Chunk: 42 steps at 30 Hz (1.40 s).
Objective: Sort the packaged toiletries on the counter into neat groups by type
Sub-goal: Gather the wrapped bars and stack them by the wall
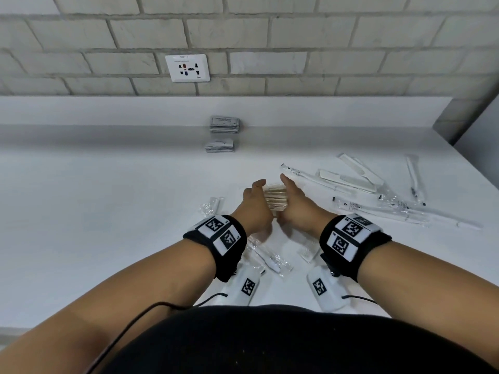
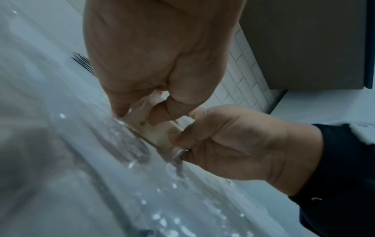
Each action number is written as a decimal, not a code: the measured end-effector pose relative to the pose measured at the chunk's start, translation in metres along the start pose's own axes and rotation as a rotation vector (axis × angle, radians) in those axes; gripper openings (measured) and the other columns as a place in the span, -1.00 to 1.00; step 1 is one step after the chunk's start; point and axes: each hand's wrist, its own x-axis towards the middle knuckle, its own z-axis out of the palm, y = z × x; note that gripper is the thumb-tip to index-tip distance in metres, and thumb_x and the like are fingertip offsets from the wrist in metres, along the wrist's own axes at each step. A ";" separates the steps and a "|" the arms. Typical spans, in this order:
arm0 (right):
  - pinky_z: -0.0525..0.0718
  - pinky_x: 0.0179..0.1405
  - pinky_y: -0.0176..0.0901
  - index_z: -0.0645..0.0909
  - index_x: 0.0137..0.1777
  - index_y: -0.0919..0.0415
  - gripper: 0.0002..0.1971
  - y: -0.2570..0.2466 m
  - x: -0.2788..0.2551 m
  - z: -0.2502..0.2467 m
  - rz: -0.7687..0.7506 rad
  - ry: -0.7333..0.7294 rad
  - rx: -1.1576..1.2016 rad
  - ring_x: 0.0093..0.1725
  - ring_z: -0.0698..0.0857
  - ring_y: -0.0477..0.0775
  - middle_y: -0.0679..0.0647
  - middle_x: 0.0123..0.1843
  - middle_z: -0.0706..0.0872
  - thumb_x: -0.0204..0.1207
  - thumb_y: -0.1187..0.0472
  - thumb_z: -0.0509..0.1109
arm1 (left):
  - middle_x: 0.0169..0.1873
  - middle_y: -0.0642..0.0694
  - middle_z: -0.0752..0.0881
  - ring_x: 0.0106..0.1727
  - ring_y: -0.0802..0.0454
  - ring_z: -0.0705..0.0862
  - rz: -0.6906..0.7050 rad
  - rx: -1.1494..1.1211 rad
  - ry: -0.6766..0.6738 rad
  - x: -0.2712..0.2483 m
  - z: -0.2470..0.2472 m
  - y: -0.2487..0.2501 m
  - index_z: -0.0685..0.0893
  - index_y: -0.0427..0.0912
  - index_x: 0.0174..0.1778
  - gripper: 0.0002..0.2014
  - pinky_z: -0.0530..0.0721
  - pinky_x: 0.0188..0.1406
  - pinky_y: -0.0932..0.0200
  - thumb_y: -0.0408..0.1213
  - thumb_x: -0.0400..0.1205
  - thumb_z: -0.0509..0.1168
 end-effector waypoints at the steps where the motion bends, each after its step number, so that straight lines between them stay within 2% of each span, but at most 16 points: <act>1: 0.45 0.32 -0.19 -0.08 0.71 0.05 0.00 0.001 0.000 0.000 -0.003 0.016 -0.009 0.48 0.43 0.20 0.28 0.58 0.28 0.38 0.51 0.42 | 0.54 -0.27 0.15 0.47 -0.20 0.43 -0.007 0.001 0.020 0.000 0.000 0.000 0.02 -0.09 0.65 -0.22 0.36 0.43 0.18 -0.59 0.54 0.15; 4: 0.37 0.36 -0.23 0.01 0.69 0.06 -0.11 0.004 0.001 0.001 -0.005 0.055 0.028 0.51 0.40 0.16 0.27 0.58 0.26 0.46 0.43 0.41 | 0.51 -0.25 0.16 0.49 -0.21 0.40 -0.018 -0.011 0.064 0.001 0.002 0.000 0.06 -0.09 0.64 -0.22 0.36 0.51 0.01 -0.60 0.51 0.15; 7: 0.35 0.51 -0.11 -0.01 0.69 0.00 -0.10 0.003 0.003 0.003 -0.005 0.041 0.105 0.58 0.32 0.14 0.22 0.64 0.19 0.45 0.49 0.35 | 0.50 -0.25 0.18 0.48 -0.23 0.40 0.001 -0.027 0.076 0.002 0.005 -0.001 0.14 -0.13 0.61 -0.28 0.35 0.51 0.02 -0.59 0.52 0.14; 9: 0.33 0.52 -0.13 -0.01 0.70 0.01 -0.10 0.003 0.004 0.004 -0.012 0.024 0.108 0.60 0.28 0.14 0.19 0.66 0.16 0.46 0.51 0.33 | 0.47 -0.24 0.22 0.45 -0.24 0.43 0.022 -0.002 0.086 0.002 0.006 -0.002 0.20 -0.15 0.57 -0.33 0.37 0.49 0.04 -0.54 0.51 0.17; 11: 0.31 0.47 -0.21 0.07 0.68 0.05 -0.16 0.003 0.005 0.004 -0.011 0.037 -0.001 0.59 0.28 0.17 0.19 0.60 0.20 0.47 0.48 0.34 | 0.41 -0.22 0.27 0.39 -0.23 0.47 0.034 0.037 0.100 0.004 0.006 -0.005 0.26 -0.14 0.52 -0.35 0.41 0.44 0.07 -0.51 0.48 0.21; 15: 0.38 0.48 0.01 0.33 0.58 0.02 -0.31 0.003 0.007 0.006 -0.032 0.100 -0.214 0.48 0.36 0.26 0.22 0.47 0.35 0.46 0.39 0.38 | 0.34 -0.19 0.32 0.31 -0.20 0.52 0.034 0.139 0.112 0.006 0.003 -0.009 0.28 -0.13 0.46 -0.28 0.48 0.36 0.10 -0.48 0.37 0.35; 18: 0.39 0.45 0.03 0.34 0.57 0.01 -0.36 0.001 0.005 0.008 -0.053 0.108 -0.286 0.45 0.39 0.27 0.21 0.46 0.38 0.49 0.27 0.41 | 0.33 -0.20 0.33 0.32 -0.20 0.48 0.075 0.260 0.081 0.008 0.001 -0.013 0.28 -0.13 0.49 -0.21 0.49 0.38 0.06 -0.44 0.32 0.41; 22: 0.47 0.27 0.03 0.41 0.48 0.03 -0.47 -0.002 0.003 0.007 -0.073 0.122 -0.398 0.33 0.46 0.26 0.19 0.34 0.48 0.51 0.21 0.40 | 0.24 -0.22 0.42 0.21 -0.24 0.53 0.123 0.380 0.077 0.010 -0.003 -0.013 0.39 -0.16 0.41 -0.33 0.53 0.26 0.05 -0.39 0.36 0.44; 25: 0.46 0.18 0.02 0.41 0.46 0.06 -0.50 -0.007 0.001 0.004 -0.086 0.120 -0.446 0.31 0.47 0.27 0.20 0.32 0.49 0.52 0.22 0.36 | 0.18 -0.23 0.48 0.15 -0.26 0.56 0.168 0.427 0.094 0.013 -0.007 -0.014 0.44 -0.19 0.36 -0.38 0.56 0.20 -0.04 -0.36 0.38 0.47; 30: 0.44 0.22 0.08 0.33 0.52 0.08 -0.49 -0.009 -0.004 0.005 -0.072 0.045 -0.580 0.35 0.43 0.30 0.20 0.37 0.44 0.57 0.19 0.30 | 0.22 -0.20 0.49 0.21 -0.25 0.52 0.199 0.582 0.049 0.014 -0.004 -0.019 0.41 -0.20 0.39 -0.41 0.56 0.22 -0.15 -0.27 0.42 0.38; 35: 0.45 0.18 0.06 0.33 0.48 0.12 -0.50 -0.012 -0.005 0.006 -0.068 0.030 -0.649 0.34 0.44 0.28 0.20 0.35 0.43 0.53 0.23 0.31 | 0.23 -0.21 0.47 0.20 -0.26 0.52 0.193 0.616 0.050 0.012 -0.002 -0.018 0.39 -0.24 0.39 -0.37 0.56 0.24 -0.14 -0.30 0.42 0.46; 39: 0.47 0.16 0.08 0.34 0.47 0.14 -0.51 -0.012 -0.007 0.007 -0.092 0.045 -0.665 0.33 0.45 0.28 0.19 0.35 0.44 0.54 0.21 0.32 | 0.21 -0.18 0.51 0.20 -0.24 0.54 0.214 0.599 0.062 0.012 -0.003 -0.019 0.41 -0.22 0.36 -0.38 0.56 0.24 -0.11 -0.24 0.41 0.48; 42: 0.46 0.14 0.07 0.36 0.45 0.14 -0.55 -0.014 -0.008 0.007 -0.100 0.035 -0.683 0.31 0.46 0.27 0.19 0.32 0.46 0.56 0.18 0.30 | 0.11 -0.16 0.62 0.12 -0.20 0.61 0.225 0.570 0.050 0.010 -0.011 -0.015 0.49 -0.18 0.25 -0.44 0.60 0.11 -0.03 -0.22 0.37 0.52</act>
